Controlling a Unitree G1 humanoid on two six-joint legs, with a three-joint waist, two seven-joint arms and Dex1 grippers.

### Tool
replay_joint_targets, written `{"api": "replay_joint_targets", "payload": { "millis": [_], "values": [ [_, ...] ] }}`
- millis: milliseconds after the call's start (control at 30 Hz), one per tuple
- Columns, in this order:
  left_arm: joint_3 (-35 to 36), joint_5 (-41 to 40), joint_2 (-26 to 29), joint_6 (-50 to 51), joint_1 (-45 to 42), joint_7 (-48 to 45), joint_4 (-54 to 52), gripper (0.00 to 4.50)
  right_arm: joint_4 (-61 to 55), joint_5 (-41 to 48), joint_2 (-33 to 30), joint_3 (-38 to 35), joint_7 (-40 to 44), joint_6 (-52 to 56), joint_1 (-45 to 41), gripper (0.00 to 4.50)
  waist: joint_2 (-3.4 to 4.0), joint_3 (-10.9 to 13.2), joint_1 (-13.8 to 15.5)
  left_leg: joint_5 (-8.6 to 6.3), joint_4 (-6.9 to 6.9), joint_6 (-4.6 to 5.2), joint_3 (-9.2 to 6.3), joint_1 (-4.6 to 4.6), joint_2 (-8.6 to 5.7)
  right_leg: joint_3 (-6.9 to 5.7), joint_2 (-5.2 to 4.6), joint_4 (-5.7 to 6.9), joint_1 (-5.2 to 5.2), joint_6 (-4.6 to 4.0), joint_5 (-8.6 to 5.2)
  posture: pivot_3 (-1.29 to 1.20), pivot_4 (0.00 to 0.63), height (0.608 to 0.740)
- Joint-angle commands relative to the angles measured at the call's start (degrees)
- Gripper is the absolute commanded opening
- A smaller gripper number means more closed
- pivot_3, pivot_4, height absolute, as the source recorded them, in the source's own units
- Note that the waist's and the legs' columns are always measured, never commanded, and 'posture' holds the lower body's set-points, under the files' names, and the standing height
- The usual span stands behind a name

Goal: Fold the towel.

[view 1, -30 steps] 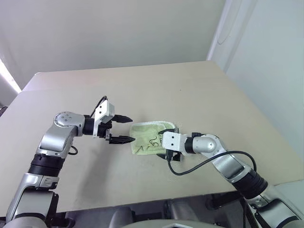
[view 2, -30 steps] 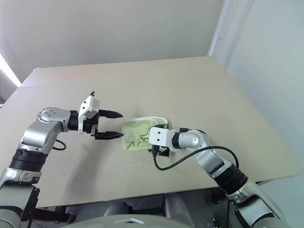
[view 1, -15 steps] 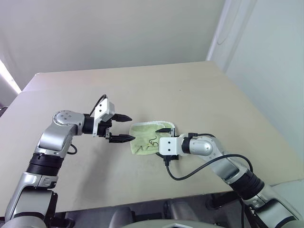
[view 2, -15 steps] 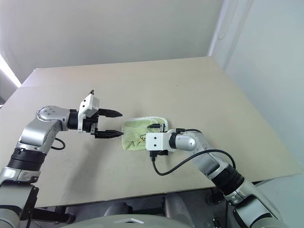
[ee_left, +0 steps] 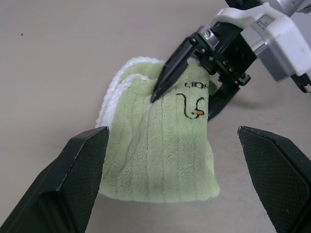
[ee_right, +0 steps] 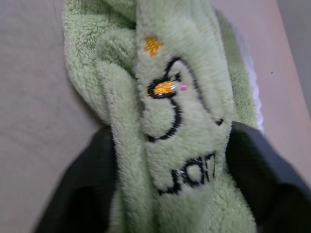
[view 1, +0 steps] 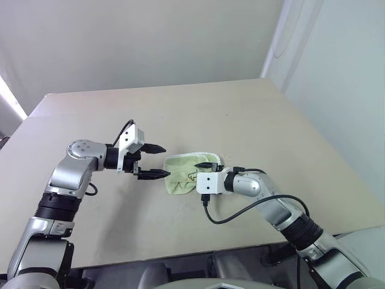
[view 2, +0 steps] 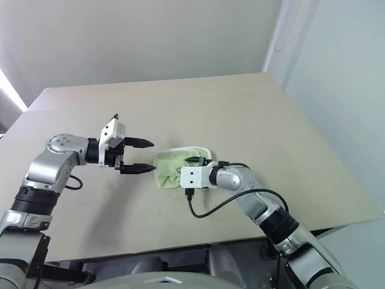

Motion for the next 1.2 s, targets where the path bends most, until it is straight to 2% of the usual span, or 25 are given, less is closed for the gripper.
{"api": "replay_joint_targets", "payload": {
  "millis": [33, 133, 267, 333, 500, 667, 767, 933, 1067, 1200],
  "values": [
    [1.38, -0.32, 0.47, -1.86, -0.93, -0.18, 0.27, 4.50, -0.76, -0.83, -0.01, -1.18, 0.32, -0.96, -0.70, 2.58, 0.00, 0.00, -0.01, 0.00, 0.00, 0.00, 0.00, -0.02, 0.00, 0.00, 0.00, -0.02, 0.00, 0.00, 0.00, 0.00, 0.000, 0.712],
    [1.19, 0.03, 0.37, -2.98, -1.00, -0.33, 1.57, 4.50, -1.14, -0.78, 0.29, -1.31, 0.36, -0.70, -0.40, 1.92, 0.00, 0.00, 0.01, 0.00, 0.00, 0.00, 0.00, -0.08, 0.00, 0.00, -0.01, -0.05, -0.02, 0.00, 0.00, 0.00, 0.000, 0.712],
    [0.71, 0.44, -0.16, -4.32, -1.47, -0.36, 3.44, 4.50, -1.07, -0.72, 1.12, -2.20, -0.58, 0.15, -0.52, 0.46, 0.00, 0.00, 0.01, 0.00, 0.00, 0.00, -0.01, -0.08, 0.00, 0.00, 0.00, -0.05, -0.03, 0.00, 0.00, 0.00, 0.000, 0.712],
    [0.58, 0.62, -0.43, -4.82, -1.78, -0.46, 4.27, 4.50, -1.19, -0.37, 1.27, -2.52, -0.29, 0.43, -0.70, 0.02, -0.01, 0.00, 0.01, 0.00, 0.00, 0.00, -0.01, -0.08, 0.00, 0.00, 0.00, -0.05, -0.03, 0.00, 0.00, 0.00, 0.000, 0.712],
    [0.36, 1.34, -1.18, -6.40, -2.90, -0.92, 7.26, 4.50, -1.98, 1.44, 1.93, -6.01, -0.49, 2.09, -1.82, 0.02, -0.01, 0.00, 0.01, 0.00, 0.00, 0.00, -0.01, -0.15, -0.01, 0.00, 0.00, -0.05, -0.09, 0.00, 0.00, 0.00, 0.000, 0.712],
    [0.26, 2.09, -1.68, -8.06, -3.25, -1.28, 9.62, 4.50, -5.27, 6.11, 1.87, -12.98, 0.40, 5.59, -4.34, 0.02, 0.00, 0.01, 0.03, 0.00, 0.00, 0.00, -0.01, -0.22, -0.01, -0.01, -0.01, -0.06, -0.13, 0.00, 0.00, 0.00, 0.000, 0.712],
    [0.21, 2.39, -1.97, -8.27, -3.07, -1.29, 9.58, 4.50, -4.56, 6.71, -1.74, -18.77, -0.63, 6.71, -7.00, 0.02, 0.00, 0.01, 0.11, 0.00, 0.00, 0.00, -0.01, -0.29, -0.01, -0.01, -0.01, -0.06, -0.18, 0.00, 0.01, 0.00, 0.000, 0.712],
    [0.21, 2.52, -2.43, -8.30, -3.08, -1.37, 9.48, 4.50, 0.27, 5.38, -9.44, -23.87, -1.98, 5.31, -8.71, 0.02, 0.01, 0.01, 0.21, 0.00, -0.01, 0.00, -0.02, -0.35, -0.03, -0.02, -0.03, -0.15, -0.21, 0.01, 0.00, 0.00, 0.000, 0.712],
    [0.01, 2.73, -2.74, -8.64, -3.16, -1.74, 9.84, 4.50, 2.43, 5.54, -13.29, -24.71, -1.99, 3.97, -6.60, 0.02, 0.00, 0.02, 0.03, -0.01, -0.05, 0.01, -0.01, -0.38, -0.03, -0.01, -0.04, -0.19, -0.22, 0.01, -0.01, 0.00, 0.000, 0.712],
    [-0.02, 3.11, -3.05, -9.25, -3.66, -2.14, 10.96, 4.50, 2.83, 5.18, -12.78, -22.44, -1.68, 4.29, -0.90, 0.02, 0.00, 0.02, -0.01, -0.01, -0.13, 0.01, 0.00, -0.40, -0.01, 0.01, 0.01, -0.15, -0.21, 0.01, -0.02, 0.00, 0.000, 0.712]
  ]
}}
